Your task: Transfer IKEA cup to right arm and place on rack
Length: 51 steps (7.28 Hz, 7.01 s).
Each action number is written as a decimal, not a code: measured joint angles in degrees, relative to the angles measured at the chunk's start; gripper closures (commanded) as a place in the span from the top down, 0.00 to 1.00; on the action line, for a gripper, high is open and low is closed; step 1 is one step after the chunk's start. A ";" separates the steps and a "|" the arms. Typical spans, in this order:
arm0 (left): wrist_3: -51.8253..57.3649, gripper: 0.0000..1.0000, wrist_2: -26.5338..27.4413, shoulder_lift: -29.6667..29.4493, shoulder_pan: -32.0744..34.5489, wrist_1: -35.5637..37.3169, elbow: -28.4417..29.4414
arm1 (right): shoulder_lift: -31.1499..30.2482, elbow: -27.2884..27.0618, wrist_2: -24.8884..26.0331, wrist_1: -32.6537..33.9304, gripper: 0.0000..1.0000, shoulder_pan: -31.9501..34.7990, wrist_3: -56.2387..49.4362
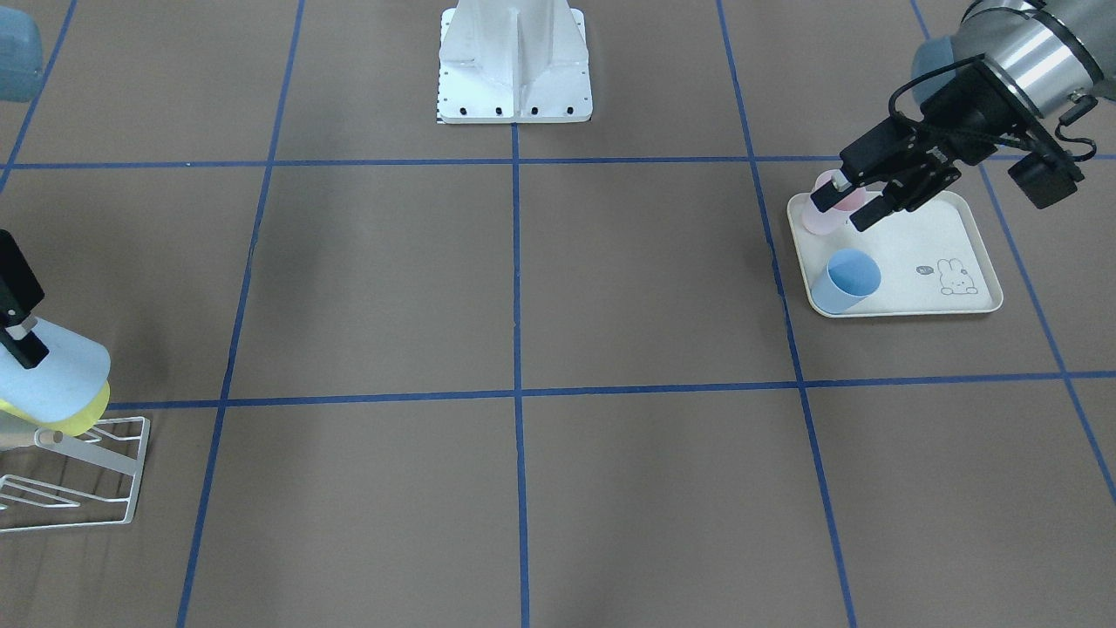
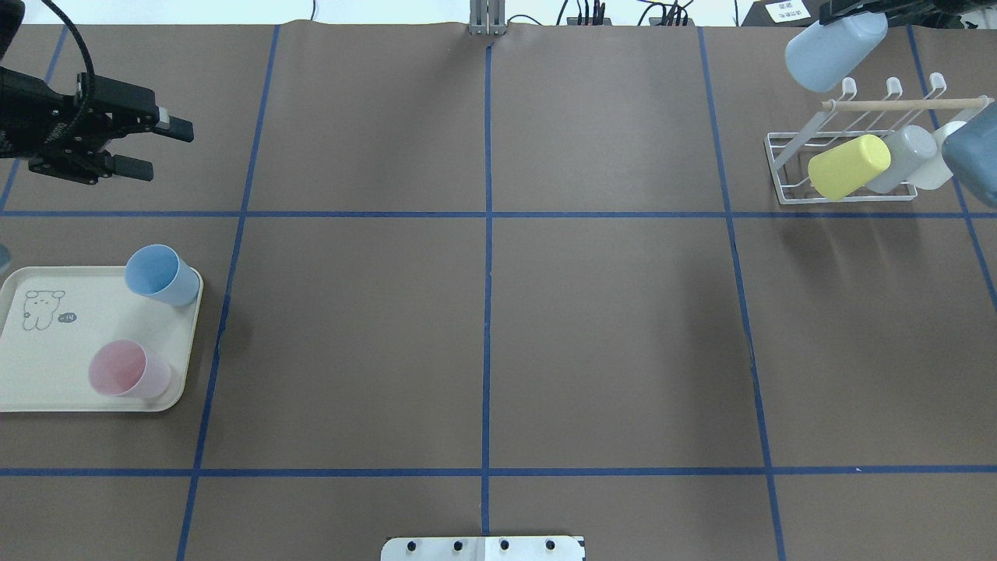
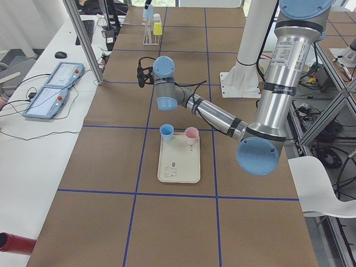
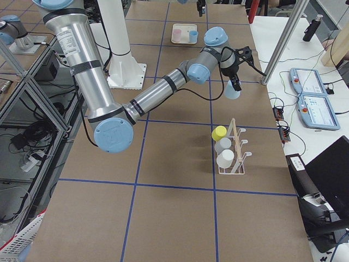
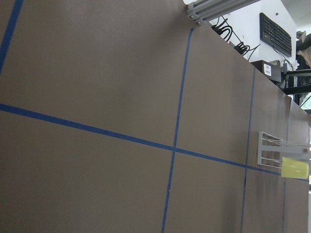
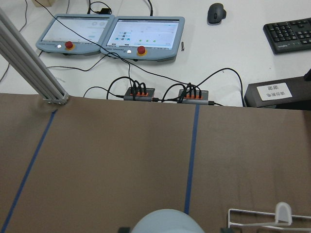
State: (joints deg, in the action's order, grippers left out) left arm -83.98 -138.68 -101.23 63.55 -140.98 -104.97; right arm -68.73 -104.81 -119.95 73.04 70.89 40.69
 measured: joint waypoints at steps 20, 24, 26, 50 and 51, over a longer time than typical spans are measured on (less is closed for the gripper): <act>44.51 1.00 15.52 11.94 0.57 43.63 -15.51 | 9.25 29.35 -2.06 1.40 0.99 1.02 -8.96; 39.88 1.00 14.86 17.96 -10.87 43.37 -15.28 | 9.58 29.20 -2.29 1.44 0.99 0.58 -8.84; 39.69 0.99 14.80 18.75 -15.35 43.28 -13.89 | 9.92 28.62 -2.54 1.43 0.99 0.58 -8.76; -5.52 0.00 -3.71 -13.21 -15.67 41.06 -15.55 | 8.24 -15.77 9.41 -1.53 0.98 -27.16 44.79; -13.04 0.00 -3.52 -14.41 -16.66 33.84 -14.80 | 8.61 -16.66 10.91 -7.42 0.98 -30.11 49.25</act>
State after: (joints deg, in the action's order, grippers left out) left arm -97.02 -142.20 -115.64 46.89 -107.15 -119.78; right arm -60.12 -121.46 -109.05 65.62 40.77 89.93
